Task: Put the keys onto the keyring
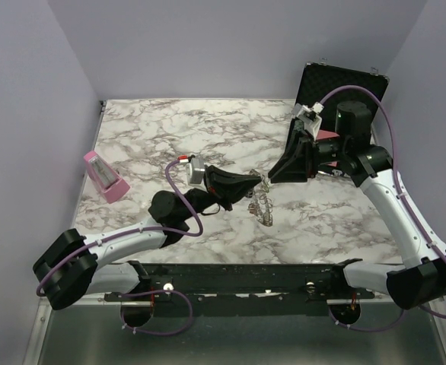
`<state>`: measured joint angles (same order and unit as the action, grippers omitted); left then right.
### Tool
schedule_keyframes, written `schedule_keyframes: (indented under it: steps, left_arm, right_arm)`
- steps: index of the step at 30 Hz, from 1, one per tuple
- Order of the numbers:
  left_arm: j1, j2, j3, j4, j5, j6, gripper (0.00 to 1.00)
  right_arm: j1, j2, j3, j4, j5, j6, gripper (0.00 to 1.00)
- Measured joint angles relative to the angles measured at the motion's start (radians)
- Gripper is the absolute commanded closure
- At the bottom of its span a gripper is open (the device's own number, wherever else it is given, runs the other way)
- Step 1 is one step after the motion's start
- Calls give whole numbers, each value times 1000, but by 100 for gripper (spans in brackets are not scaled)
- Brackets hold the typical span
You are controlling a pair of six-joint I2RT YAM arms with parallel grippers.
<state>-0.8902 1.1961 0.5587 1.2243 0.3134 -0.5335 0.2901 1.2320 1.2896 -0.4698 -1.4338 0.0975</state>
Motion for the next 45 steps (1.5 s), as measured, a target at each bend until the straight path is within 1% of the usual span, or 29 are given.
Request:
schedule_keyframes:
  steps: [4,8,10,11,15,27,35,37,39,40,42,44,45]
  left_arm:
    - [-6,-3,0,-13,-18,-3,100]
    - [-14,-14,0,-43,-45,-6,100]
    - [-16,-18,0,-55,-57,-6,100]
    - [-16,-19,0,-60,-63,-7,100]
    - [-17,-24,0,-73,-78,-11,100]
    - [-28,-37,0,-75,-129,-37,100]
    - [-29,-29,0,-32,-140,-72,100]
    - [-29,-23,0,-21,-140,-82,100]
    - [-29,-16,0,-13,-140,-88,100]
    - [-29,-15,0,-10,-140,-89,100]
    - [-29,-14,-1,-3,-139,-89,100]
    - [-29,-14,-3,10,-138,-88,100]
    - [-28,-17,-5,12,-138,-85,100]
  right_arm:
    - [14,0,0,-12,28,-28,71]
    - [29,0,11,-60,70,-85,79]
    - [33,0,22,-80,91,-115,86]
    - [35,0,26,-88,98,-126,93]
    - [38,0,31,-108,120,-153,100]
    - [54,0,28,-119,136,-204,100]
    - [71,0,-8,-93,134,-185,100]
    - [74,0,-23,-81,132,-172,98]
    - [76,0,-27,-78,131,-164,92]
    - [76,0,-27,-77,131,-164,84]
    - [76,0,-23,-81,131,-165,71]
    - [76,0,-11,-104,133,-180,62]
    - [76,0,0,-122,134,-192,60]
